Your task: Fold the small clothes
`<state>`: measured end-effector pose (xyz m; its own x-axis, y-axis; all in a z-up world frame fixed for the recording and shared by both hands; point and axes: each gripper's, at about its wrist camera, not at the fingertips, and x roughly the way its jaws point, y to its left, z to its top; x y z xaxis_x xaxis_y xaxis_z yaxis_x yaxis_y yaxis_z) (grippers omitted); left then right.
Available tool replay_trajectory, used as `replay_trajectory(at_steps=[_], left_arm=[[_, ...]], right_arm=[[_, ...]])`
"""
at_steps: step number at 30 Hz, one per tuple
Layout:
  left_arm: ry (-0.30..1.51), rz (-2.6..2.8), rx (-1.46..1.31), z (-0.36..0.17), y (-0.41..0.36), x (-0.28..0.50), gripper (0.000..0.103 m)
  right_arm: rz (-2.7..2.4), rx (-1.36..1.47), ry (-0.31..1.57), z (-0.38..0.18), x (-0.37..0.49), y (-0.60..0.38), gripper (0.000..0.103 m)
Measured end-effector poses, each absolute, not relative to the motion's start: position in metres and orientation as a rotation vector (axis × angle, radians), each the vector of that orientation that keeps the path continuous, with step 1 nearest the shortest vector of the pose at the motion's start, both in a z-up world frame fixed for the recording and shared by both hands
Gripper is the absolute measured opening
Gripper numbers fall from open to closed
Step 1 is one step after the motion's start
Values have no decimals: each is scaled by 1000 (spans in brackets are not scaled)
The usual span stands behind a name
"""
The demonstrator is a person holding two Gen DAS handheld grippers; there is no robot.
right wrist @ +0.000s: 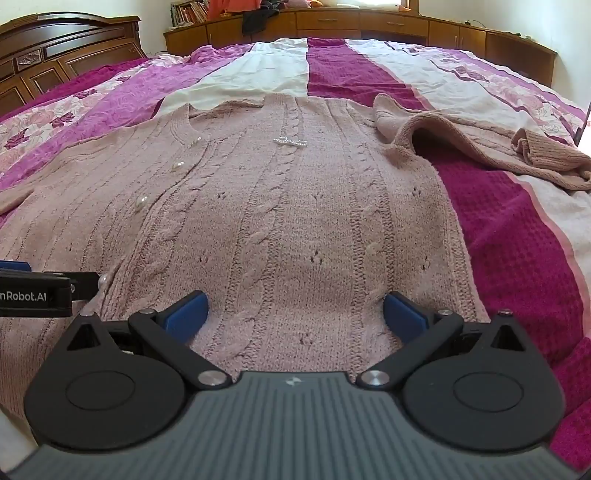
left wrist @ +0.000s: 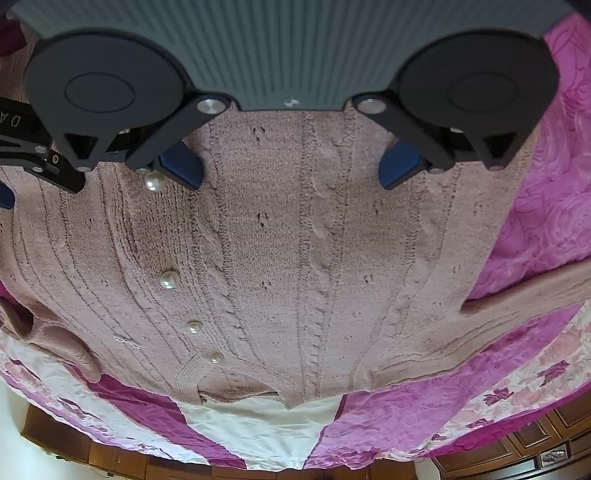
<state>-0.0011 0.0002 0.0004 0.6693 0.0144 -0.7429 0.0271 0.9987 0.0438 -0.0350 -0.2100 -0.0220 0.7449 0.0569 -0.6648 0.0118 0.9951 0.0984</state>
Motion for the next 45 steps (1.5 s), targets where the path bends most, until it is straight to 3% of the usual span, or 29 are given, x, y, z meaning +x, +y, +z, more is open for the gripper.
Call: replay_trajectory(at_steps=[45], left_arm=[[853, 1, 64, -2, 2, -2, 103]], right_arm=[[76, 140, 748, -17, -32, -221, 103]])
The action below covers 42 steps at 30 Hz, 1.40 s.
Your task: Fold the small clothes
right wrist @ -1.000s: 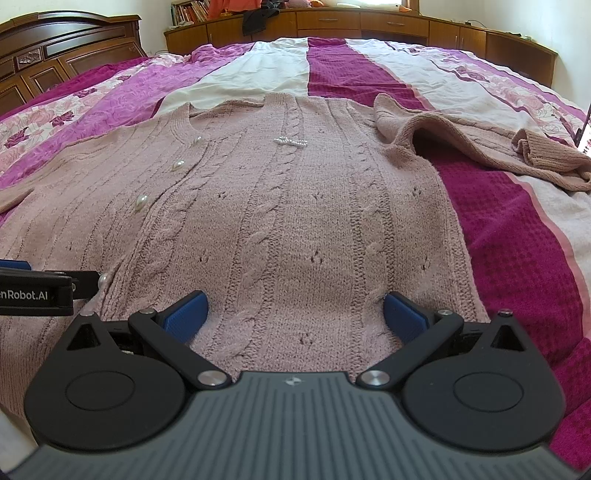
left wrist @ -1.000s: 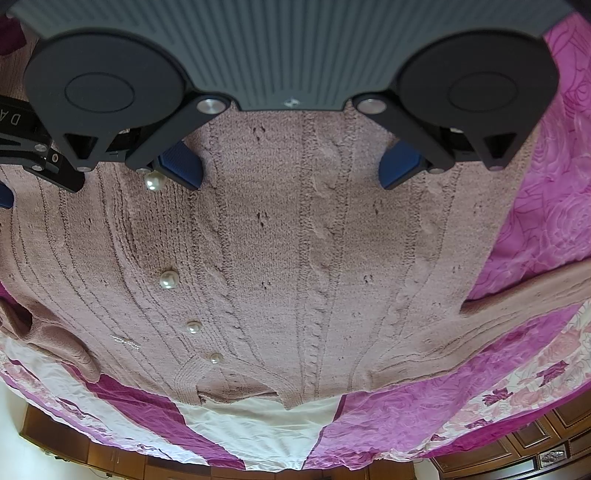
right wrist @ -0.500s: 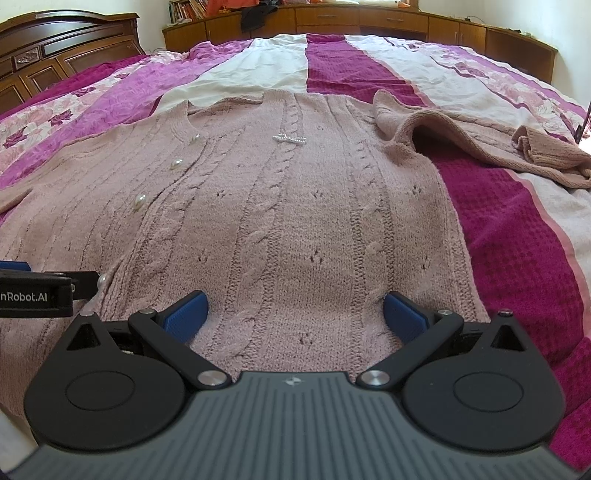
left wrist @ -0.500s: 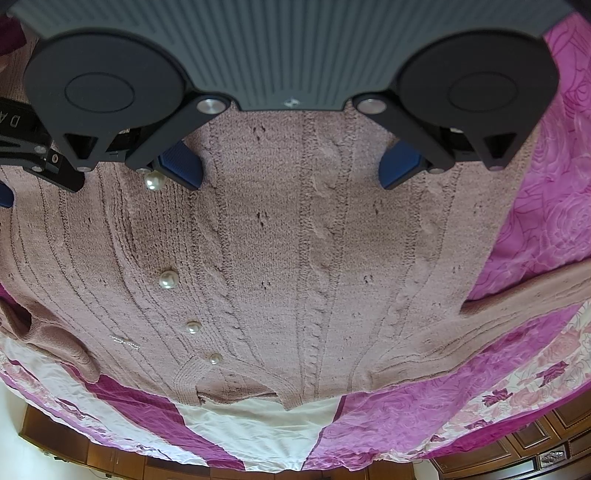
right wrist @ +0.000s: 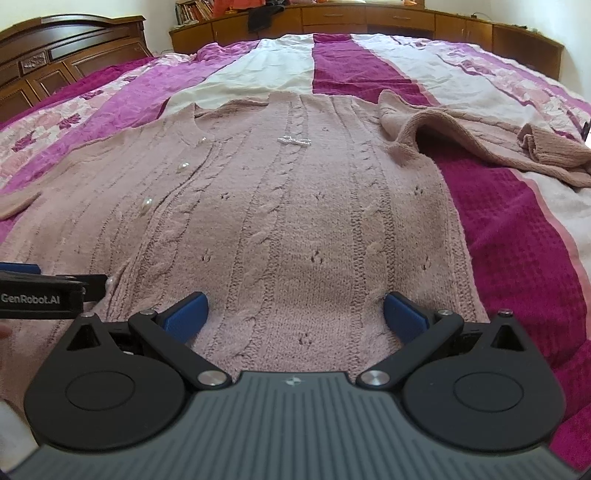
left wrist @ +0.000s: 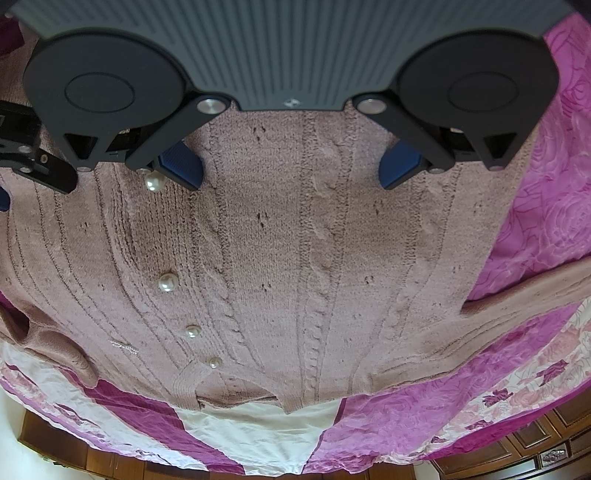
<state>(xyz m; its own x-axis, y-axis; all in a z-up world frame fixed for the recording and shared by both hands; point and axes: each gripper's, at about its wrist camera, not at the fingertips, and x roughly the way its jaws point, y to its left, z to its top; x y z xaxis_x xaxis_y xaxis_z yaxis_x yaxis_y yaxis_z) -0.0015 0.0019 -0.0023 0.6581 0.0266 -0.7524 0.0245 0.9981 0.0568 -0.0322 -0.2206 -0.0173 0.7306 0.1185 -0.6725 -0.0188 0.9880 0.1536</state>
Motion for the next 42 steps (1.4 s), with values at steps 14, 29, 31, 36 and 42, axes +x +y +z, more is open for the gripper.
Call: replay_trajectory(at_steps=[14, 29, 31, 36, 42], left_arm=[[900, 8, 53, 7, 0, 0, 103], [898, 51, 2, 31, 5, 2, 103], [898, 61, 8, 31, 4, 3, 103], [903, 71, 15, 30, 3, 4, 103], [903, 81, 26, 30, 3, 7, 103]], right_arm=[[251, 406, 786, 11, -24, -276, 103], [105, 618, 621, 45, 25, -413, 103], [75, 678, 610, 40, 34, -431, 103], [-32, 797, 635, 18, 48, -457, 103], [-148, 832, 594, -5, 45, -463, 99]])
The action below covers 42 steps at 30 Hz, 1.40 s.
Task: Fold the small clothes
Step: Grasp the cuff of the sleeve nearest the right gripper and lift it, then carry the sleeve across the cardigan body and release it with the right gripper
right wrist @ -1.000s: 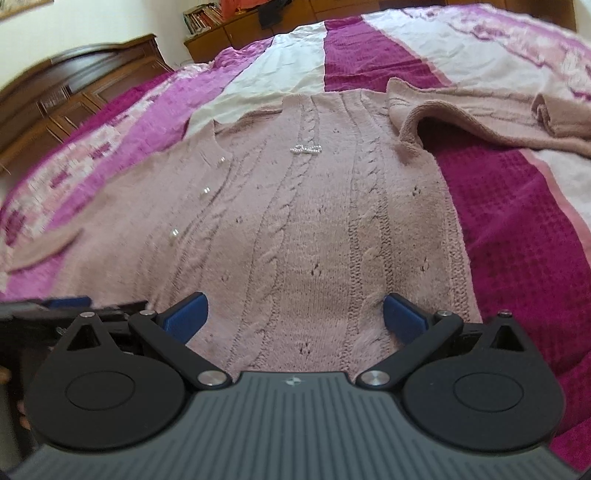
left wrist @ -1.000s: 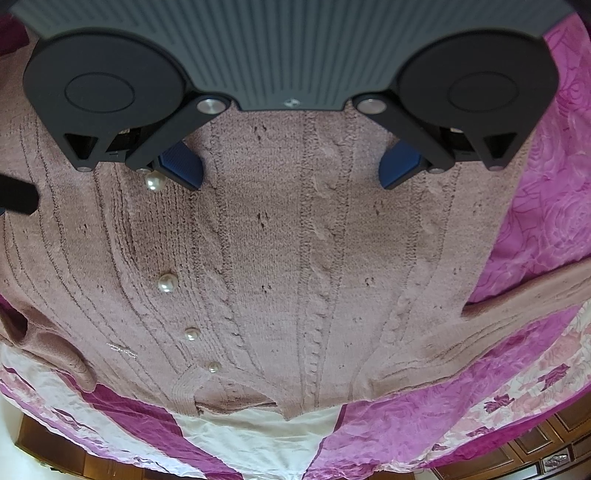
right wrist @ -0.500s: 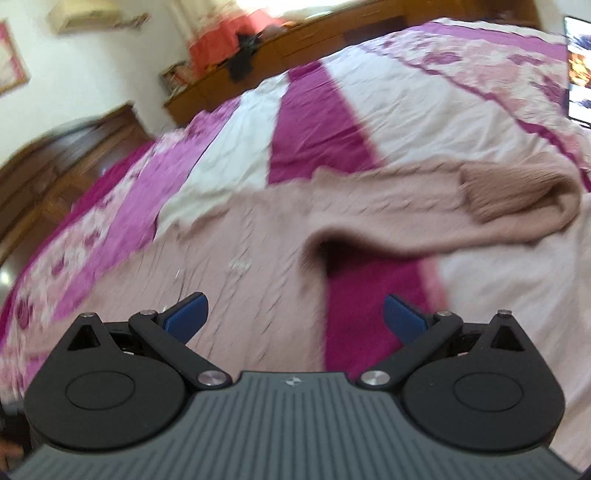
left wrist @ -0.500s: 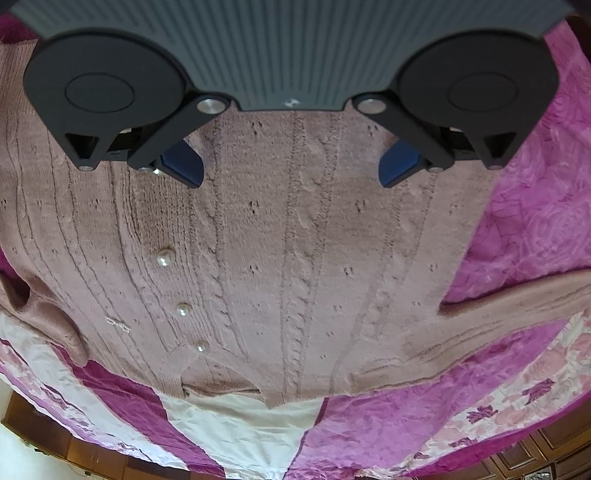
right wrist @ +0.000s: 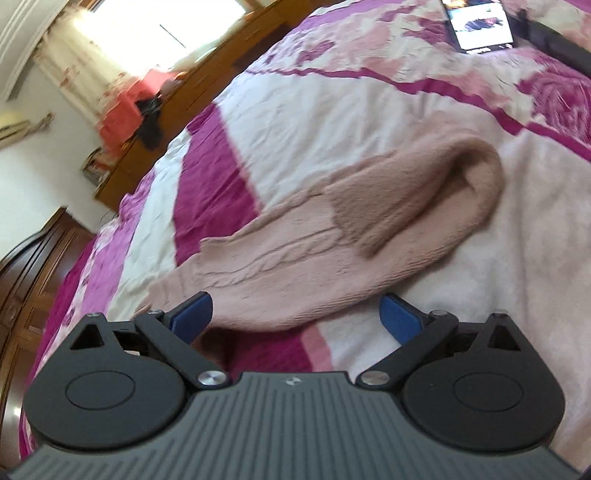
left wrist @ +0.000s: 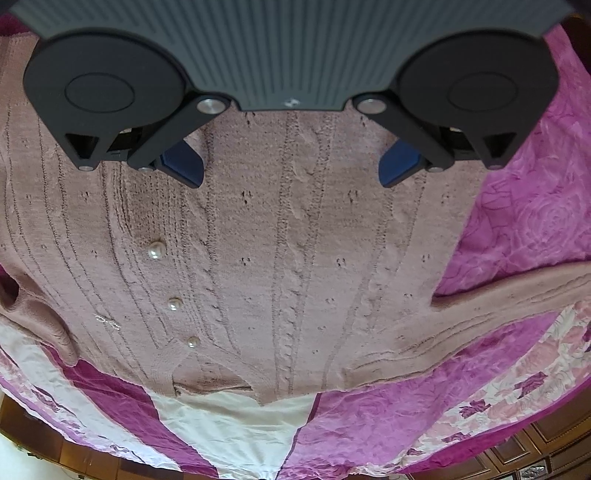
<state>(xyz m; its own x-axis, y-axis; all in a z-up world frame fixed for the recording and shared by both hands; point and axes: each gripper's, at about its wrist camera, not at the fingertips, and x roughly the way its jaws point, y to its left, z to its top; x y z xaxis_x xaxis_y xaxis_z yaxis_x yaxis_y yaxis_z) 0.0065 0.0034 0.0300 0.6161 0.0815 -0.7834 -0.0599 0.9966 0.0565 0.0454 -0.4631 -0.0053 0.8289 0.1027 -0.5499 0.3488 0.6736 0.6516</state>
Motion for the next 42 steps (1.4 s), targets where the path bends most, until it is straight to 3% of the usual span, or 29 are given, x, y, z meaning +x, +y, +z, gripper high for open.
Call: replay_trajectory(at_steps=[4, 13, 16, 17, 18, 28, 36, 42], left_arm=[[904, 88, 24, 30, 5, 7, 103], [889, 100, 16, 34, 14, 6, 103], [882, 101, 18, 35, 16, 5, 103], [880, 100, 19, 36, 16, 4, 103], [876, 99, 18, 36, 17, 3, 103], [826, 116, 6, 51, 29, 1, 103], [781, 151, -1, 64, 50, -4, 103], [747, 185, 0, 74, 70, -7, 103]], right_arm=[[-205, 856, 534, -11, 51, -467, 97], [-290, 1040, 410, -22, 59, -497, 80], [-328, 1061, 407, -28, 61, -502, 47], [-332, 1063, 415, -30, 62, -503, 28], [-327, 1065, 419, -33, 62, -504, 22], [-91, 913, 335, 17, 74, -455, 17], [111, 710, 334, 74, 102, -352, 17], [194, 604, 398, 79, 121, -272, 17]])
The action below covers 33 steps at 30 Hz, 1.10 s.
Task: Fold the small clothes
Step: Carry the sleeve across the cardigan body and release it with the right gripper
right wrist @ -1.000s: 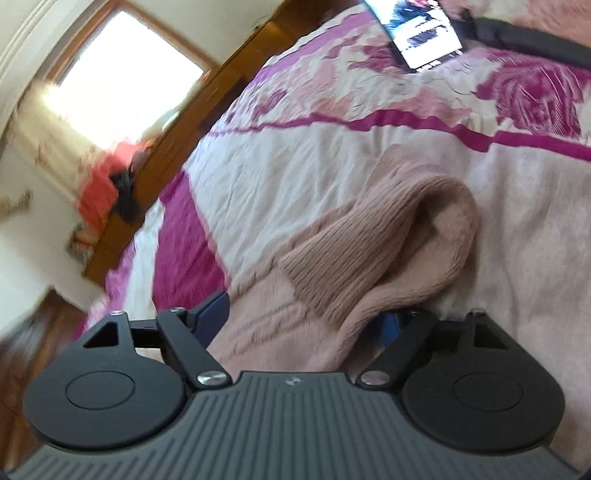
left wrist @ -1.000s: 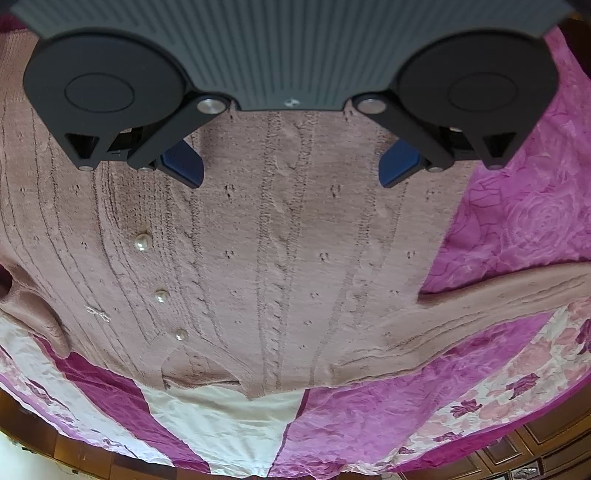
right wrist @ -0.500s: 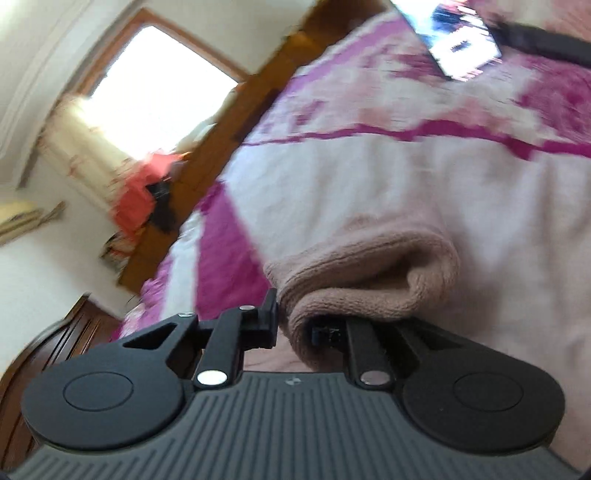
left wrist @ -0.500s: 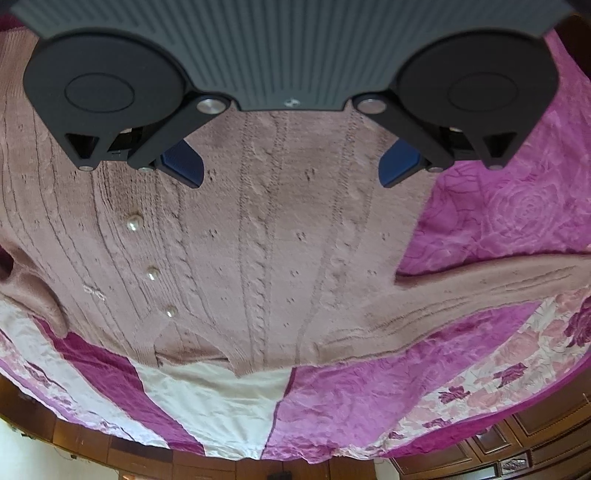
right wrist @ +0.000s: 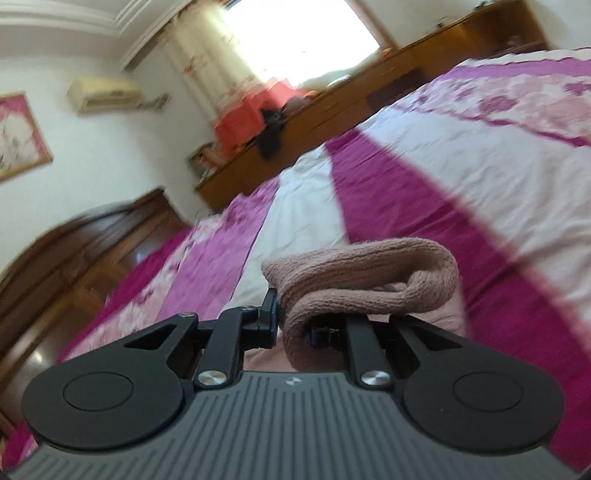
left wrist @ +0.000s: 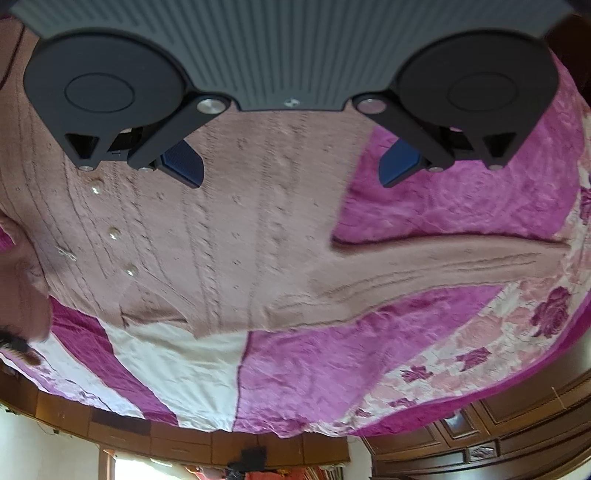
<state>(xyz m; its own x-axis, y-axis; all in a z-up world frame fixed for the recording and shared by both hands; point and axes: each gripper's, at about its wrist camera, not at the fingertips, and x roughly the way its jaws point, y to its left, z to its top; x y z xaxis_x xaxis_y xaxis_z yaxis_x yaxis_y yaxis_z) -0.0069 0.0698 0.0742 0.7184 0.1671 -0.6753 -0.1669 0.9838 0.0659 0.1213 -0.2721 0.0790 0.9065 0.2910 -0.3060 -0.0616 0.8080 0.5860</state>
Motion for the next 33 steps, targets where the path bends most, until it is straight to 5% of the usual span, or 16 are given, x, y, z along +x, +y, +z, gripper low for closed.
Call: replay_trajectory(at_steps=[13, 16, 18, 20, 33], left_arm=[[722, 201, -8, 76, 96, -3, 103], [726, 199, -10, 74, 97, -1, 103], [732, 194, -15, 73, 97, 1, 103], [733, 187, -16, 72, 95, 2, 103], [724, 122, -11, 76, 78, 11, 103]], right_arm=[[270, 534, 667, -1, 154, -164, 22], [273, 551, 679, -11, 148, -158, 44], [297, 563, 683, -8, 140, -157, 69], [313, 580, 686, -3, 132, -158, 77], [357, 595, 671, 41, 37, -203, 79]])
